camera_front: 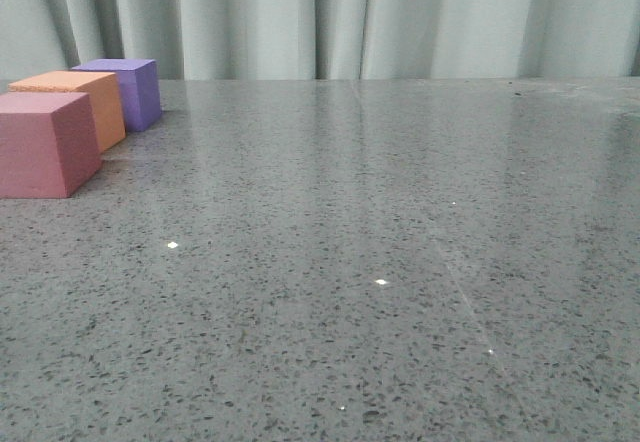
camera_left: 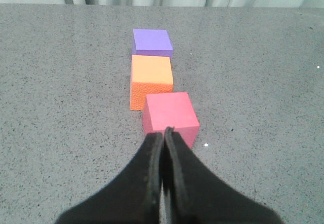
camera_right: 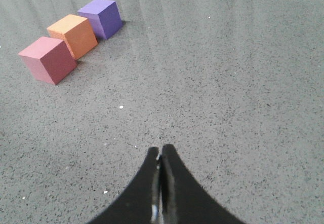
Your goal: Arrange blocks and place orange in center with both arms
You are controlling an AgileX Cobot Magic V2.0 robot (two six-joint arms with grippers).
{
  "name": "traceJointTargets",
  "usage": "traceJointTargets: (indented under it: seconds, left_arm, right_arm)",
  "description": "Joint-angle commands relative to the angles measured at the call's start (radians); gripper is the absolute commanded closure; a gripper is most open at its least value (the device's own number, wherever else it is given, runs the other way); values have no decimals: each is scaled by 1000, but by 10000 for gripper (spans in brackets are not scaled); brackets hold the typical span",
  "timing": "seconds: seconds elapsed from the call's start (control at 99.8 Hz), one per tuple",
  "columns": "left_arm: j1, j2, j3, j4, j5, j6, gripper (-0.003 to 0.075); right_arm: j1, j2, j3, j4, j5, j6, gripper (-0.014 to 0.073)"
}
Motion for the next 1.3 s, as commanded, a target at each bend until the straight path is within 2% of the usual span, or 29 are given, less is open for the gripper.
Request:
traceJointTargets:
  seconds: [0.0,0.261,1.072,1.193,1.293]
  left_arm:
    - [-2,-52,25,-3,-118,2,739]
    - [-2,-176,111,-2,-158,2,739]
    - [-2,-177,116,8,-161,0,739]
    - [8,-179,145,7,-215,0,739]
    - [33,-179,199,-3,-327,2,739]
  right_arm:
    - [-3,-23,4,-20,-121,-9,715]
    - [-3,-69,38,-20,-171,-9,715]
    - [-3,-69,38,-20,-170,-9,715]
    - [-3,-69,38,-20,-170,-9,715]
    - [-3,-69,38,-20,-170,-9,715]
